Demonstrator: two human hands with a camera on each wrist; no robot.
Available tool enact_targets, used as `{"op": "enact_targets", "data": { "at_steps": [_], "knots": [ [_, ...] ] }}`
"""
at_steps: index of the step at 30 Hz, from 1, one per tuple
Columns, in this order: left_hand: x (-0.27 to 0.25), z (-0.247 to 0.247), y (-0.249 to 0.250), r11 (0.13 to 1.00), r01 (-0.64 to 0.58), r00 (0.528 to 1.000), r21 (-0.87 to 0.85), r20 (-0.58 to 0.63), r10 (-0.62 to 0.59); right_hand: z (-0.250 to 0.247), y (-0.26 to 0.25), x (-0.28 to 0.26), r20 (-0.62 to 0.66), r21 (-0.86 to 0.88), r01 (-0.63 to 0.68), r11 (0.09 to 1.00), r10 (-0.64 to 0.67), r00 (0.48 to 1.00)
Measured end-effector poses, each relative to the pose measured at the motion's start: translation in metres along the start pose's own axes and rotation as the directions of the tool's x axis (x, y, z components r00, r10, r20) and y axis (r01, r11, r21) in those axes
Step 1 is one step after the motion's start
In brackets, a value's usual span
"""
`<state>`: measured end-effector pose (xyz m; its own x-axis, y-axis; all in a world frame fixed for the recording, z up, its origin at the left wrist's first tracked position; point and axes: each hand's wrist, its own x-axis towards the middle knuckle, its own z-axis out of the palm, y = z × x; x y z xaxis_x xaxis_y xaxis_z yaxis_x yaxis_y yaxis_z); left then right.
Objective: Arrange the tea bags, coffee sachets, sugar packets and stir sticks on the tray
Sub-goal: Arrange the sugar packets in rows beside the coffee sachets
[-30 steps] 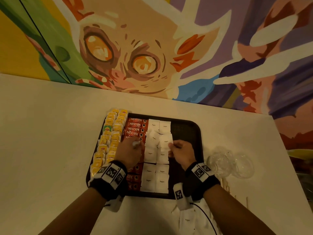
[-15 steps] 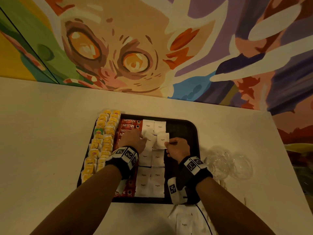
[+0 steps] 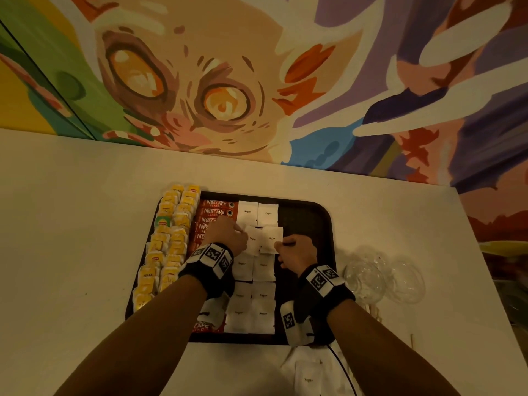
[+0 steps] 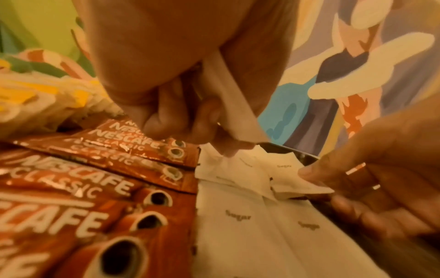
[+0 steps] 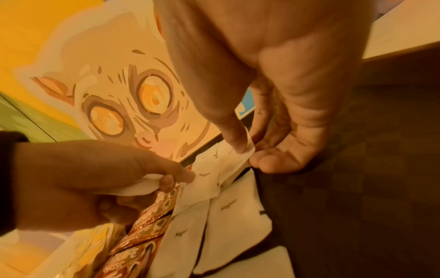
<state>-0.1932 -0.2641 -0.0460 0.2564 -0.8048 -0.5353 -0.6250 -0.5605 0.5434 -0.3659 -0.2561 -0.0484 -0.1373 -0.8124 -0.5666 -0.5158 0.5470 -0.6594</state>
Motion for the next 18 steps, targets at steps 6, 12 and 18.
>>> {"op": "enact_targets", "data": {
  "at_steps": [6, 12, 18],
  "knots": [
    [0.000, -0.013, -0.006, 0.985, 0.083, 0.997, -0.154, 0.012, -0.082, 0.002, -0.004, -0.002, -0.019, 0.026, -0.025, 0.999, 0.026, 0.999],
    [0.001, -0.025, -0.014, 0.980, 0.140, 0.990, -0.143, -0.007, -0.143, 0.006, -0.008, -0.002, -0.002, 0.000, -0.034, 0.999, 0.034, 0.999],
    [-0.008, -0.026, -0.012, 0.993, 0.094, 0.995, -0.076, -0.034, -0.097, 0.007, -0.007, -0.002, -0.032, -0.030, -0.017, 0.999, 0.016, 0.999]
  ]
}}
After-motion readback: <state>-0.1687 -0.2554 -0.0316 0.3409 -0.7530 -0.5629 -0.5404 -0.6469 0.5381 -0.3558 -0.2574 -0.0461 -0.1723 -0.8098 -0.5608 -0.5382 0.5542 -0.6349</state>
